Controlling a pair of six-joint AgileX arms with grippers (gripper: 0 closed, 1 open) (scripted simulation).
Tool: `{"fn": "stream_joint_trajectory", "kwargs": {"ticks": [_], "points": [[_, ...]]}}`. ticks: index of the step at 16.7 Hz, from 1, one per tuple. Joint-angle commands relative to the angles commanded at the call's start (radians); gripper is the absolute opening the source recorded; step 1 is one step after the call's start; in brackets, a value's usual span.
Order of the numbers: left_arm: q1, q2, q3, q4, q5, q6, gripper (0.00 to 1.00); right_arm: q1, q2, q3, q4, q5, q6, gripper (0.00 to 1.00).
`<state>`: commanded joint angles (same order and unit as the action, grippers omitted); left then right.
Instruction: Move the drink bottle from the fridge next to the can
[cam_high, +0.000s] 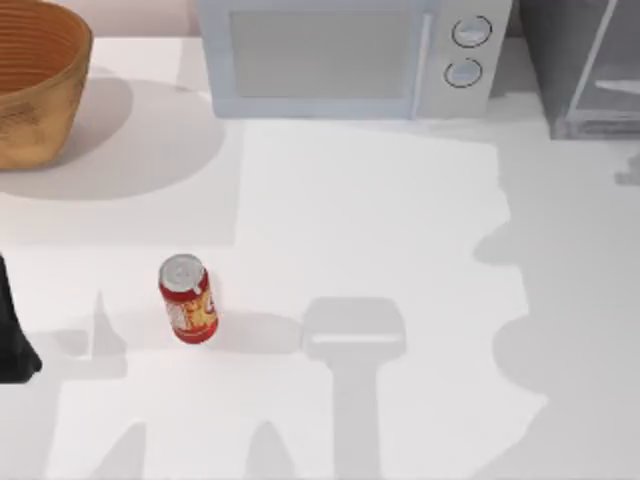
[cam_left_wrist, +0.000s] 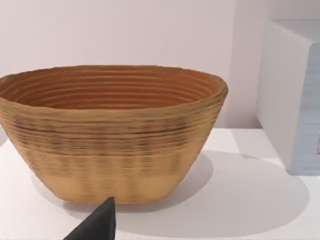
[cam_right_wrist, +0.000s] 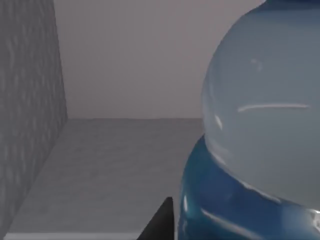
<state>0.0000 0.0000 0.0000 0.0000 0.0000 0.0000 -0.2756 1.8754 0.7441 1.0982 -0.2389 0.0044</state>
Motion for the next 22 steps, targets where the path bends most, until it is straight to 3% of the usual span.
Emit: {"fn": "stream_joint_trajectory", "kwargs": {"ticks": [8, 11, 16, 22], "points": [[0.0, 0.0, 0.0, 0.0, 0.0, 0.0, 1.0, -0.006, -0.067, -0.086, 0.043, -0.015, 0.001, 0.0], [0.0, 0.0, 0.0, 0.0, 0.0, 0.0, 1.0, 0.058, -0.047, -0.071, 0.063, 0.045, 0.018, 0.0], [0.0, 0.0, 0.0, 0.0, 0.0, 0.0, 1.0, 0.365, 0.039, -0.031, 0.124, 0.3, 0.068, 0.0], [0.0, 0.0, 0.0, 0.0, 0.0, 0.0, 1.0, 0.877, 0.163, 0.007, 0.199, 0.735, 0.088, 0.0]]}}
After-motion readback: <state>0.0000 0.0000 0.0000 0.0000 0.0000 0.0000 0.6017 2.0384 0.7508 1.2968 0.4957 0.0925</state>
